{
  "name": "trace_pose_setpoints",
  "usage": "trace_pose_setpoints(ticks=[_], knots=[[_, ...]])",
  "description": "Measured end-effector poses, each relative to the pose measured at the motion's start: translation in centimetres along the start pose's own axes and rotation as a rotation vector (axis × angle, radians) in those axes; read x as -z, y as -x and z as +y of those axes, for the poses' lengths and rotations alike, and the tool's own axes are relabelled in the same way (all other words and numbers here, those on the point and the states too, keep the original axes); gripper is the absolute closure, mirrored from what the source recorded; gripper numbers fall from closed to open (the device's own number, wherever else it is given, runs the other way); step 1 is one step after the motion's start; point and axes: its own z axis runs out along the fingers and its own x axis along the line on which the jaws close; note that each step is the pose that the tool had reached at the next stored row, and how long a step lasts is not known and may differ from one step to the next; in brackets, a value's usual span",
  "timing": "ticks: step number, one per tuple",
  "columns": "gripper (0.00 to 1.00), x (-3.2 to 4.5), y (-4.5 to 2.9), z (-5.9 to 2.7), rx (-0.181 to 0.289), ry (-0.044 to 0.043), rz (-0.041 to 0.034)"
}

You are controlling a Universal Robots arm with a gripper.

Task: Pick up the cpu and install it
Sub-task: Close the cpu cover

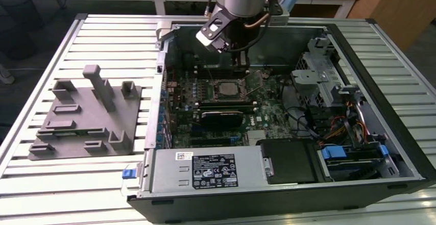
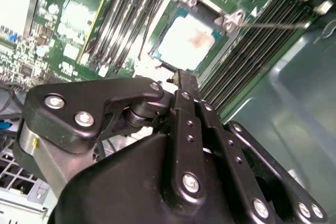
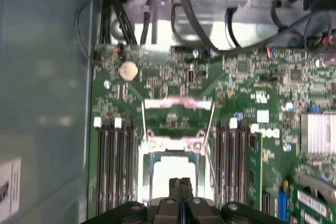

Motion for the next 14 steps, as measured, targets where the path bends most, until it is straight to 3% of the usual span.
trace_pose_setpoints(ticks=[4, 11, 14], knots=[[0.89, -0.03, 0.01, 1.01, 0.000, -0.0048, 0.0000], [0.89, 0.69, 0.00, 1.22, 0.000, -0.0088, 0.0010], [0.89, 0.67, 0.01, 1.93, -0.001, -0.0127, 0.0152]])
